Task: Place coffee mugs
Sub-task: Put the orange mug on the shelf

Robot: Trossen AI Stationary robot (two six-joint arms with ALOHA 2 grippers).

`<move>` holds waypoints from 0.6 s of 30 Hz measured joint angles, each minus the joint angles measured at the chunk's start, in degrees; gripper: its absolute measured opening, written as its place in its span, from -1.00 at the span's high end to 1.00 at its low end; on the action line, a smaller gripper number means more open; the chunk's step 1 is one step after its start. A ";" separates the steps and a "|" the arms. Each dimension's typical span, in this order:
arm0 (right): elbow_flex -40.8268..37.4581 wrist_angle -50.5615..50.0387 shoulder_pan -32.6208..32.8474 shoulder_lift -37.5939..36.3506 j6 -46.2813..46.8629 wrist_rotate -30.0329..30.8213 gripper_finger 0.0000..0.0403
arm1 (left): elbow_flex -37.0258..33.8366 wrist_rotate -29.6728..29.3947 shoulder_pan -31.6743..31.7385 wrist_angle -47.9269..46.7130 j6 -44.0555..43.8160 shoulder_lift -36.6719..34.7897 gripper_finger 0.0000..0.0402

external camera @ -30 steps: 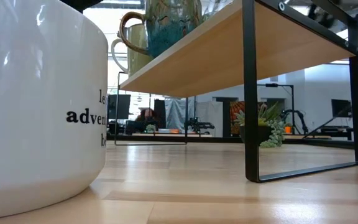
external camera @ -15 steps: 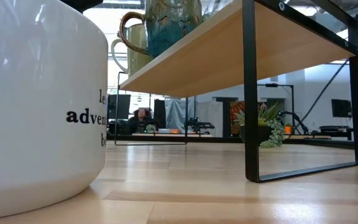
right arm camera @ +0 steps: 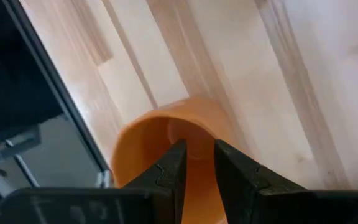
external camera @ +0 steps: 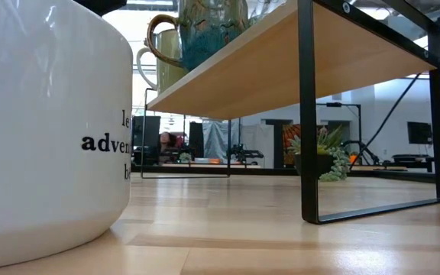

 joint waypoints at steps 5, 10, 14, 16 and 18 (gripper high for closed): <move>-0.04 -0.13 0.37 0.14 -4.94 0.02 0.47 | 0.00 0.00 0.02 -0.05 0.00 0.00 0.45; -0.56 -0.44 0.44 0.14 -7.64 0.02 0.47 | 0.01 0.00 0.01 -0.04 0.00 -0.02 0.45; -1.01 -0.33 0.46 0.07 -9.64 0.02 0.47 | 0.02 0.00 0.02 -0.05 0.00 -0.02 0.45; -1.14 -0.18 0.46 0.03 -11.27 0.02 0.47 | 0.02 0.00 0.02 -0.05 0.00 -0.02 0.45; -1.14 -0.13 0.46 0.03 -12.59 0.03 0.47 | 0.02 0.00 0.02 -0.05 0.00 -0.02 0.45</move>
